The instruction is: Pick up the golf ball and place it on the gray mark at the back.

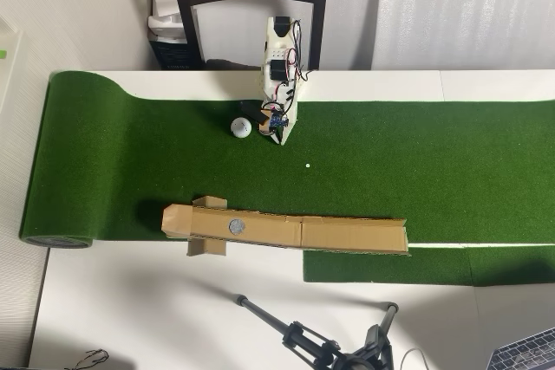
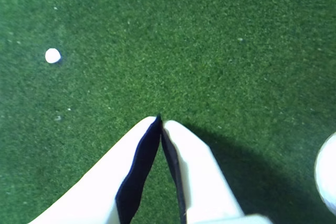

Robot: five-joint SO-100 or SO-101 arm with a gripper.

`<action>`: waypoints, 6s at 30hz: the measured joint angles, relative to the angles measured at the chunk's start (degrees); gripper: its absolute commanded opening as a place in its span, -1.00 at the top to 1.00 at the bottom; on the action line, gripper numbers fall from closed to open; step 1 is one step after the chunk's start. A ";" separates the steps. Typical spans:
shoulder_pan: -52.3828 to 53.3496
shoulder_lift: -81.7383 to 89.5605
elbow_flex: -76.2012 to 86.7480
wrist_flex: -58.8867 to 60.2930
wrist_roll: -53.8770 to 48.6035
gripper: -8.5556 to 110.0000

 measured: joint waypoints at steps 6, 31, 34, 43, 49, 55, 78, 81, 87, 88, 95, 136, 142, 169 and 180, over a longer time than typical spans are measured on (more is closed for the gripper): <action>0.00 0.00 0.00 0.00 0.00 0.85; 0.00 0.00 0.00 0.00 0.00 0.85; 0.00 0.00 0.00 0.00 0.00 0.85; 0.00 0.00 0.00 0.00 0.00 0.85; 0.00 0.00 0.00 0.00 0.00 0.85; 0.00 0.00 0.00 0.00 0.00 0.85; 0.00 0.00 0.00 0.00 0.00 0.85; 0.00 0.00 0.00 0.00 0.00 0.85; 0.00 0.00 0.00 0.00 0.00 0.85; 0.00 0.00 0.00 0.00 0.00 0.85; 0.00 0.00 0.00 0.00 0.00 0.85; 0.00 0.00 0.00 0.00 0.00 0.85; 0.09 0.00 0.00 0.00 0.00 0.85; -2.90 0.00 -1.05 -3.34 -0.35 0.42; -9.14 -0.53 -14.24 6.59 0.18 0.28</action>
